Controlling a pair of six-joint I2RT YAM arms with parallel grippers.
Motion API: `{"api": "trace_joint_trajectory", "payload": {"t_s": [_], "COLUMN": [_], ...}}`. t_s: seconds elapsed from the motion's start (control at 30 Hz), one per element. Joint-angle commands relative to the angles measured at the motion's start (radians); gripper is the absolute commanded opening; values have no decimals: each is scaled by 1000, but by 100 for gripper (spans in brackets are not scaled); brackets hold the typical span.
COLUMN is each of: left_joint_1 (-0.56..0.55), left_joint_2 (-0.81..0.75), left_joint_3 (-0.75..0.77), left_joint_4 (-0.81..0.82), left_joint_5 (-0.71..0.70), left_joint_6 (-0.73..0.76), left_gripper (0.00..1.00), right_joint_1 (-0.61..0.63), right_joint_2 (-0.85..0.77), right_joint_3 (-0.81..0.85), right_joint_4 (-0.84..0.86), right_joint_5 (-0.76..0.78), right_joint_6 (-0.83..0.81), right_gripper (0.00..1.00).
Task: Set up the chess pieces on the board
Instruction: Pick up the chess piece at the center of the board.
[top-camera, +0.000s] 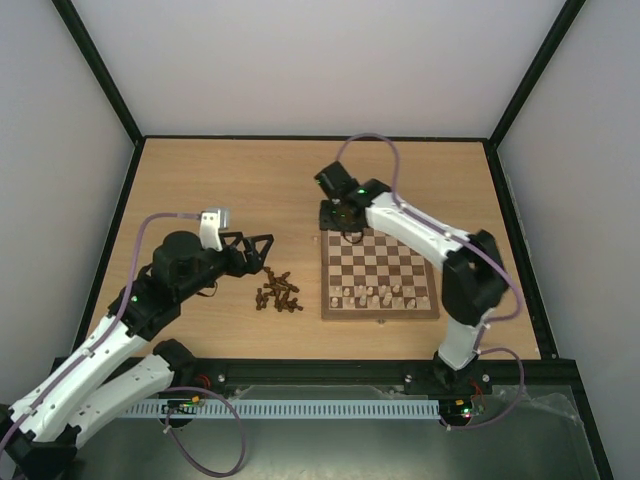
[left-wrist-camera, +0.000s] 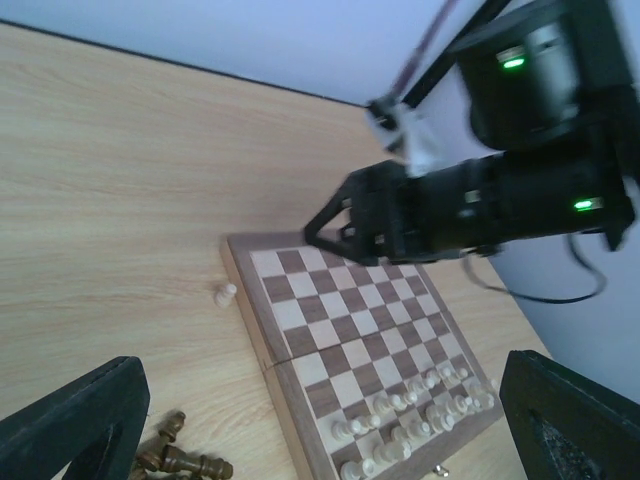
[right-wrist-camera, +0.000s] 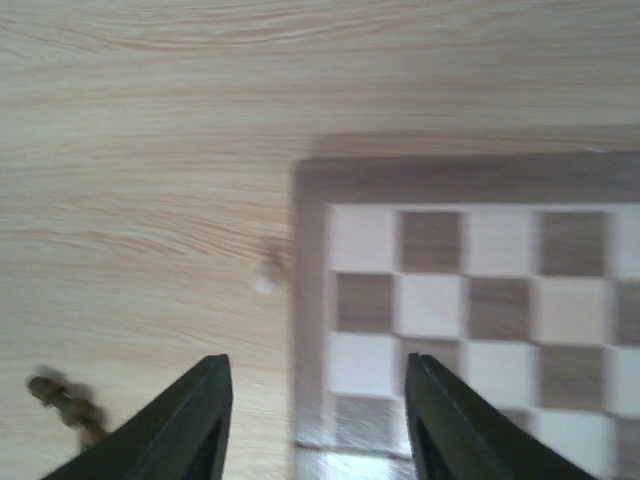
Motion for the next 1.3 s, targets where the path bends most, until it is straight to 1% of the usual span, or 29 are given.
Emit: {"api": "trace_joint_trajectory", "payload": {"t_s": [0.0, 0.07, 0.17, 0.3, 0.43, 0.53, 0.83, 1.27], "left_joint_1": [0, 1, 1, 2, 2, 2, 2, 2], "left_joint_2": [-42, -60, -74, -75, -74, -69, -62, -60], "left_joint_3": [44, 41, 37, 37, 33, 31, 29, 22], "left_joint_4": [-66, -79, -94, -107, -106, -105, -101, -96], "left_joint_5": [-79, -97, -115, -129, -131, -131, -131, -128], "left_joint_6": [19, 17, 17, 19, 21, 24, 27, 27], "left_gripper": [99, 100, 100, 99, 99, 100, 99, 100], "right_joint_1": [67, 88, 111, 130, 134, 133, 133, 134], "right_joint_2": [185, 269, 363, 430, 447, 456, 485, 505], "right_joint_3": [173, 255, 332, 377, 375, 377, 372, 350], "right_joint_4": [-52, -75, -115, -149, -159, -165, -164, -151], "right_joint_5": [-40, -33, -20, 23, 67, 84, 84, 87], "right_joint_6": [-61, -68, -80, -75, -69, -70, -71, -67], "right_gripper": [45, 42, 41, 42, 44, 43, 40, 38]}}
